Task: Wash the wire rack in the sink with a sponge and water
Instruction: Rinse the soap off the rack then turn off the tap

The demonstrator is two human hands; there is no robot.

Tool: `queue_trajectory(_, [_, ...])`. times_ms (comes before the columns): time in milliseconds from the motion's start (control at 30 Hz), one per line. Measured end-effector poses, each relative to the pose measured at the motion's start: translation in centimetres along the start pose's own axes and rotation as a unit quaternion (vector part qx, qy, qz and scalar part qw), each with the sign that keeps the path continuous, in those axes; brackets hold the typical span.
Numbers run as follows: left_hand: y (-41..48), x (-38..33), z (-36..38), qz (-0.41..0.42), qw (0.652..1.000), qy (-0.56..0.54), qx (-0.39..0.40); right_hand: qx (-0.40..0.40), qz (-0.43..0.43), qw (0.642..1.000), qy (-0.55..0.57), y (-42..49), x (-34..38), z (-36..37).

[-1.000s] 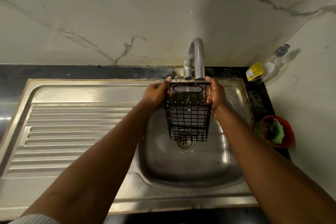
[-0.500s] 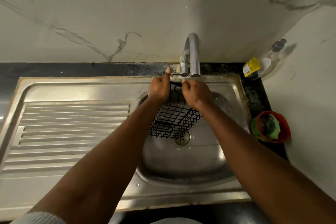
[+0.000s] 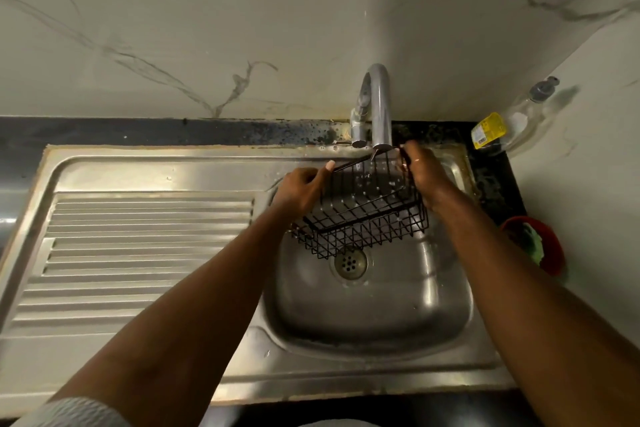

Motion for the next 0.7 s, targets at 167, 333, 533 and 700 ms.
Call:
queue_trajectory(167, [-0.3, 4.3, -1.3, -0.115, 0.983, -0.138, -0.021, -0.041, 0.108, 0.982, 0.148, 1.1, -5.2, -3.1])
queue_trajectory(333, [-0.9, 4.5, -1.1, -0.214, 0.943, -0.248, -0.063, -0.039, 0.153, 0.961, 0.226, 0.8, -8.2, -1.8])
queue_trajectory(533, [0.3, 3.3, -2.2, -0.21, 0.958, -0.189, -0.049, 0.057, 0.156, 0.982, 0.087, 0.5, -7.1, -0.9])
queue_trajectory(700, [0.5, 3.4, -2.1, -0.22, 0.959, -0.167, -0.06, 0.097, 0.001, 0.979, -0.177, 0.9, -4.2, 0.3])
Point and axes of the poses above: each hand's wrist, its own y-axis towards the middle knuckle, its own z-axis out of the palm, x = y × z, the point moved 10 cm from there along y, towards the middle knuckle, and after that the axes turned 14 degrees about -x, right-handed, at the moved point
